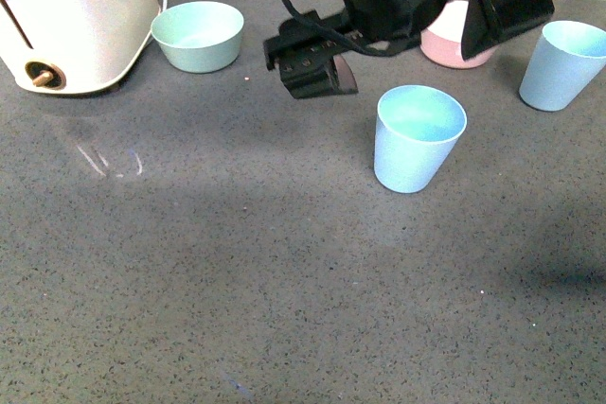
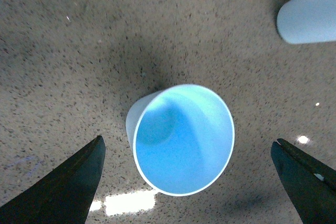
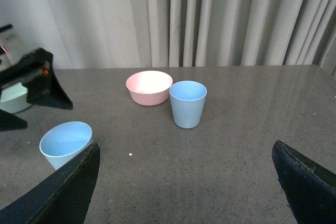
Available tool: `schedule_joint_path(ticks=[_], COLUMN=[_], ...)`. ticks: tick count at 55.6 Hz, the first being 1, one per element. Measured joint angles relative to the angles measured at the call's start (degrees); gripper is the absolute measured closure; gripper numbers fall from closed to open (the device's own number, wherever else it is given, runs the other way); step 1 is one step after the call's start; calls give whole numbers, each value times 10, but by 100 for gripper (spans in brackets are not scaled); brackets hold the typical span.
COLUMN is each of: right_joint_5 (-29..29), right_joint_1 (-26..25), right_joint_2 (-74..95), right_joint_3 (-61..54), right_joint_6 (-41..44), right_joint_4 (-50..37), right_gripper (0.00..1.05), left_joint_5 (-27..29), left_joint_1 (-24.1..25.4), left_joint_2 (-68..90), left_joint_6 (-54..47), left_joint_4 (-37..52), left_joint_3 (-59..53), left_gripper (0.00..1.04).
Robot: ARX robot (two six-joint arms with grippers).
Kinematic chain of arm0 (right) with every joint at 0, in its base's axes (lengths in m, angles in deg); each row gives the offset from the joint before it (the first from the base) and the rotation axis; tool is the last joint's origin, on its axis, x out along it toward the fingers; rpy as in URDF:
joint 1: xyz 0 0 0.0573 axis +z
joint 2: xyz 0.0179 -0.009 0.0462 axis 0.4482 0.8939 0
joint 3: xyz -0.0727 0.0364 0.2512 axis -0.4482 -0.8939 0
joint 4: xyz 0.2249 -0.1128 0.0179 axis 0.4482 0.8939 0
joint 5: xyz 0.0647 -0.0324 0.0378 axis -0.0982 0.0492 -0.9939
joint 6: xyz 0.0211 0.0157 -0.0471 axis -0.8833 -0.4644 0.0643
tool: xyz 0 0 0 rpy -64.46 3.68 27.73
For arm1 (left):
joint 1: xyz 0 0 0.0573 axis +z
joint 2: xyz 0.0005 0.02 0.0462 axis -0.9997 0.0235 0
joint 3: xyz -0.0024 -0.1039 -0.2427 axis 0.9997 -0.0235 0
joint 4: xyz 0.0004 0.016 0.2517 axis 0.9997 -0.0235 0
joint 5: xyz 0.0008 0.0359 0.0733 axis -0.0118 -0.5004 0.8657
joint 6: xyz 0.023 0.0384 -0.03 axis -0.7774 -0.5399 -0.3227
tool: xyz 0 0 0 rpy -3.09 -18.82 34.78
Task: Stack blue cups with both arms
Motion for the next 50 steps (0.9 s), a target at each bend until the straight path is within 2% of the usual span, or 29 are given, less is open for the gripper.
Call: schedule_joint_path(ticks=[8, 10, 13, 17, 20, 23, 34, 50], right_joint_5=[0, 0, -1, -1, 1, 0, -1, -1], right_joint_1=[0, 0, 0, 0, 0, 0, 0, 0], right_joint_2=[0, 0, 0, 0, 0, 0, 0, 0], right_joint_3=[0, 0, 0, 0, 0, 0, 0, 0], right_joint_6=[0, 0, 0, 0, 0, 0, 0, 0], right_joint_4=[0, 0, 0, 0, 0, 0, 0, 0], right_gripper=[9, 9, 9, 9, 9, 9, 9, 9], left_joint_5=[2, 19, 159, 276, 283, 263, 177, 112], left_joint_1=[20, 23, 31, 57, 98, 126, 203, 274], left_joint_2=[-67, -84, -129, -213, -302, -362, -476, -602], left_joint_6=[-1, -16, -105, -243, -338, -378, -417, -422], left_joint_4=[57, 86, 274, 506, 650, 704, 714, 680], left_joint_3=[-69, -93, -189, -342, -464, -541, -706, -795], left_gripper=[9, 10, 20, 34, 49, 61, 103, 103])
